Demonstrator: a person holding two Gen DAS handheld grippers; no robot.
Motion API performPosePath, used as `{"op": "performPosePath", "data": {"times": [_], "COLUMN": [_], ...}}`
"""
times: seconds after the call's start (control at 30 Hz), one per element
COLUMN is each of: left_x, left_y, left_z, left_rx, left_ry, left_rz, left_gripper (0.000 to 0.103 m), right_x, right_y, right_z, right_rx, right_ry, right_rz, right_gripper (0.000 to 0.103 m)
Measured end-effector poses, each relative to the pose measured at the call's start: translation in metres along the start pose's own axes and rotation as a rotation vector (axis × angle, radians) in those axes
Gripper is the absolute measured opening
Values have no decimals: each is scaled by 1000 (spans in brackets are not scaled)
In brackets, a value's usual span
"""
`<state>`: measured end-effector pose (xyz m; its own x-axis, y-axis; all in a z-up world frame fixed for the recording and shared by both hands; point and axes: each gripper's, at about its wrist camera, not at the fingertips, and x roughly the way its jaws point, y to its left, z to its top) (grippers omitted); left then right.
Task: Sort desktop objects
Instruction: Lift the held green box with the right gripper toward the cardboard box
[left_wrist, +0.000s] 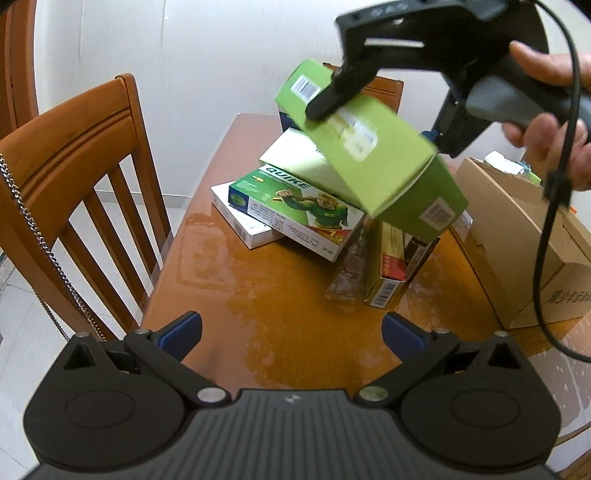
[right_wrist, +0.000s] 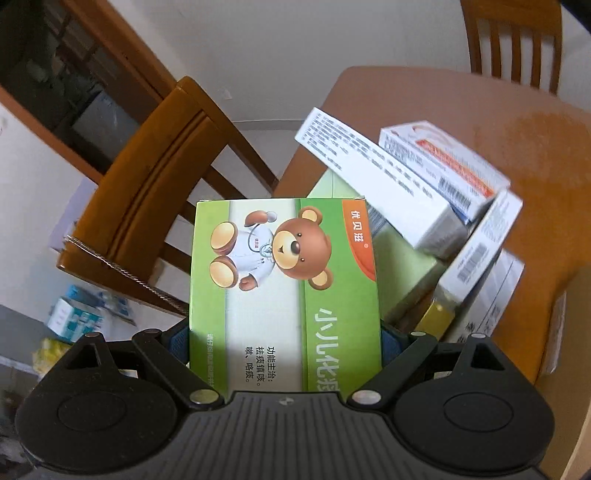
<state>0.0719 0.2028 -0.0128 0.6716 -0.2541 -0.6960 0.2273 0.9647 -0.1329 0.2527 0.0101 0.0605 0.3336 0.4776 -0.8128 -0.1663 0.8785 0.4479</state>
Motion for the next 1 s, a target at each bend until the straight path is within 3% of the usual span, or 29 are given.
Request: {"op": "performPosePath", "data": {"times": [0.1,0.33,0.63,0.8,1.0], "left_x": [-2,-6,-12,-15,-30], "left_y": [-3,-8,-12,-18,-36], "left_z": [2,1,3,5,20], "left_rx": [9,4,36,60,99], "left_ry": [-12,-20,-25,-21,-62], "left_rz": [2,-5,-1,3,-17], "left_gripper": [103,103,103,103,103], "right_x": [-8,-21,-28,-35,-72], "right_y": [-9,-12,13,25,17], "right_z": [-3,-11,-35,-53,-63], "right_rx": [61,87,-6,-52,-59], "right_ry": [9,-7,-23,-27,-127], "right_rz": [59,75,24,37,31], "right_gripper": [94,94,94,94,94]}}
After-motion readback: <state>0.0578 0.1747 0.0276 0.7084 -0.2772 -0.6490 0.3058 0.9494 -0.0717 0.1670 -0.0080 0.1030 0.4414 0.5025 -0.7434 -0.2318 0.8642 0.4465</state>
